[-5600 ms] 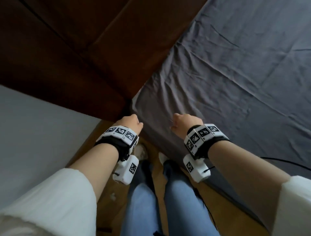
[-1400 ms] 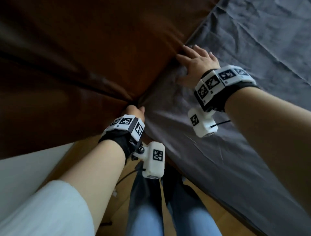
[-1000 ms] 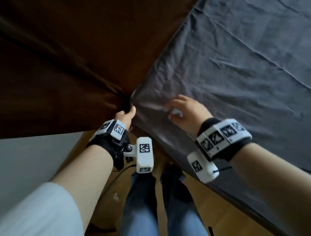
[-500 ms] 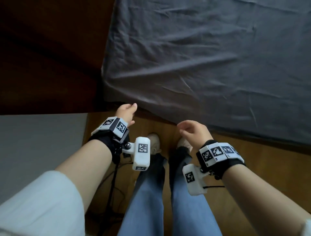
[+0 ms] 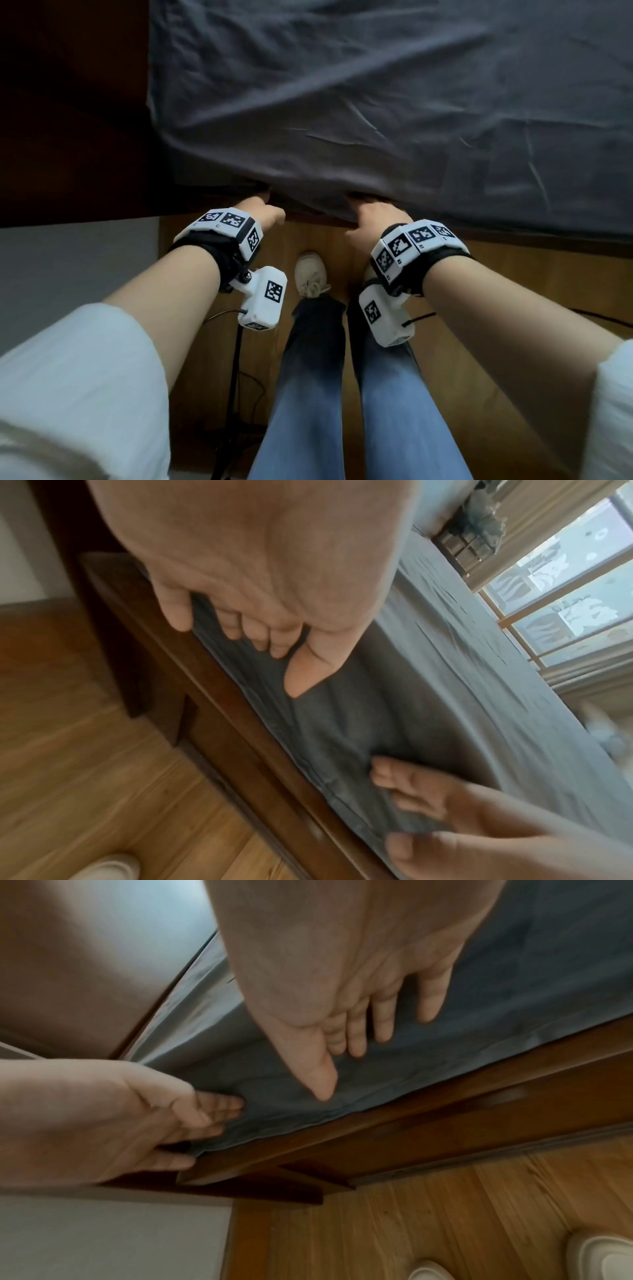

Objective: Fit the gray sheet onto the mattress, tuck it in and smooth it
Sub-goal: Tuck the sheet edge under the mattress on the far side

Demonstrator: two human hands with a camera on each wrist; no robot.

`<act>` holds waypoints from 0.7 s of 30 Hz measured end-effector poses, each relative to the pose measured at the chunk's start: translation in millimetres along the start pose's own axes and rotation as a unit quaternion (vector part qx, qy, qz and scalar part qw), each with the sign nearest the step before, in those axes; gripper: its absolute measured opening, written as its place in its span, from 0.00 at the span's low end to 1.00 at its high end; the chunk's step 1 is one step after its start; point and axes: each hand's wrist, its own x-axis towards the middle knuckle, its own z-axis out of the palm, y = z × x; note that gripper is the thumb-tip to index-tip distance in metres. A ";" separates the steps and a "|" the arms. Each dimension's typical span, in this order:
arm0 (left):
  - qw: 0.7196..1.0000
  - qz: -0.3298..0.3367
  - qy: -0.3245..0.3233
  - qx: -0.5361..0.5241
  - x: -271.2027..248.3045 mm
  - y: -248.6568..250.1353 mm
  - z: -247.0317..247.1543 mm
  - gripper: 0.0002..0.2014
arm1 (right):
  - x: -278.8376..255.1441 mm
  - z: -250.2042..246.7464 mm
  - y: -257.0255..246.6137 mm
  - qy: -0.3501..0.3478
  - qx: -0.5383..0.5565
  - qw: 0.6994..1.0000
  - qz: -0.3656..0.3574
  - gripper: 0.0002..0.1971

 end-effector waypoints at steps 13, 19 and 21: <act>0.995 0.067 -0.069 0.021 -0.5 24.5 28.0 0.30 | 12.5 27.4 43.3 0.016 0.025 0.999 0.043 0.42; 0.981 0.111 -0.039 0.152 7.6 24.7 55.6 0.38 | 21.9 51.4 54.2 0.086 -0.037 0.996 -0.005 0.46; 0.972 0.129 -0.001 0.195 5.2 21.2 62.9 0.39 | 20.6 61.5 60.4 0.101 -0.028 0.994 -0.034 0.47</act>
